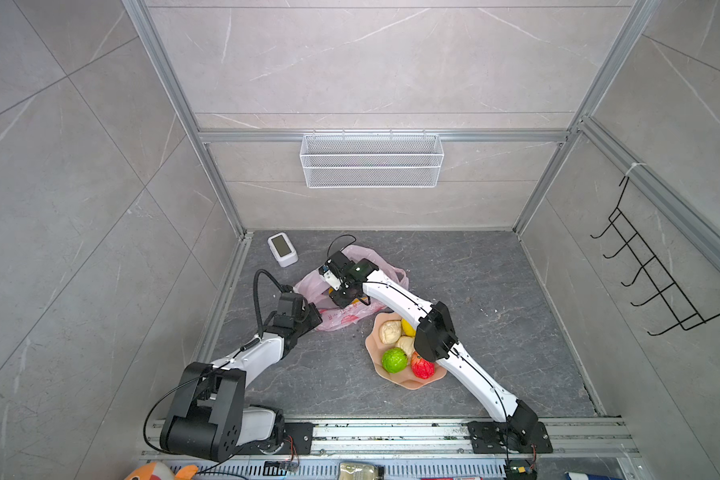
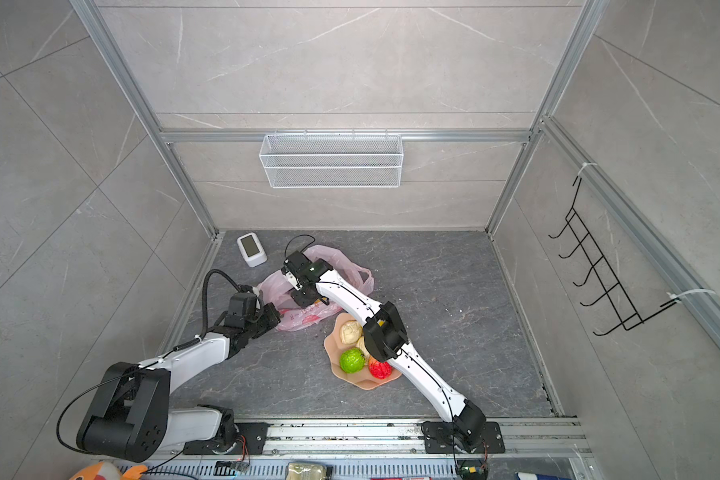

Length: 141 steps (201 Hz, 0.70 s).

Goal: Take the fake fruits out of the plastic bag
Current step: 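Reach the right gripper into the bag and close it on the yellow banana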

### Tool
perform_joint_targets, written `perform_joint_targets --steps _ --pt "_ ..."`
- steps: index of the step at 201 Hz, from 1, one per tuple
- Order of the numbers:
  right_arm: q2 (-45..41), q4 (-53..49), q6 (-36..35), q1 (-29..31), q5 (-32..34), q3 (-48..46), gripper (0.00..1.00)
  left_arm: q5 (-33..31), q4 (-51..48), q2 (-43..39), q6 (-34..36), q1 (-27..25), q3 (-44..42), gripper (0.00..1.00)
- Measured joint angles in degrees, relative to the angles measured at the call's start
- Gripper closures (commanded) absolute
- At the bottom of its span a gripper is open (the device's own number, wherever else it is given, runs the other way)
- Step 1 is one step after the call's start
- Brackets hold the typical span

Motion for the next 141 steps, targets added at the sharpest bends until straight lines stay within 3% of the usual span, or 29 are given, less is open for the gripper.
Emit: perform_joint_targets --steps 40,141 --pt "0.0 0.2 -0.5 0.0 -3.6 -0.3 0.76 -0.3 -0.2 0.0 0.0 0.0 0.0 1.0" --pt "-7.4 4.8 -1.2 0.4 -6.5 -10.1 0.78 -1.8 -1.5 0.0 0.0 0.0 0.0 1.0"
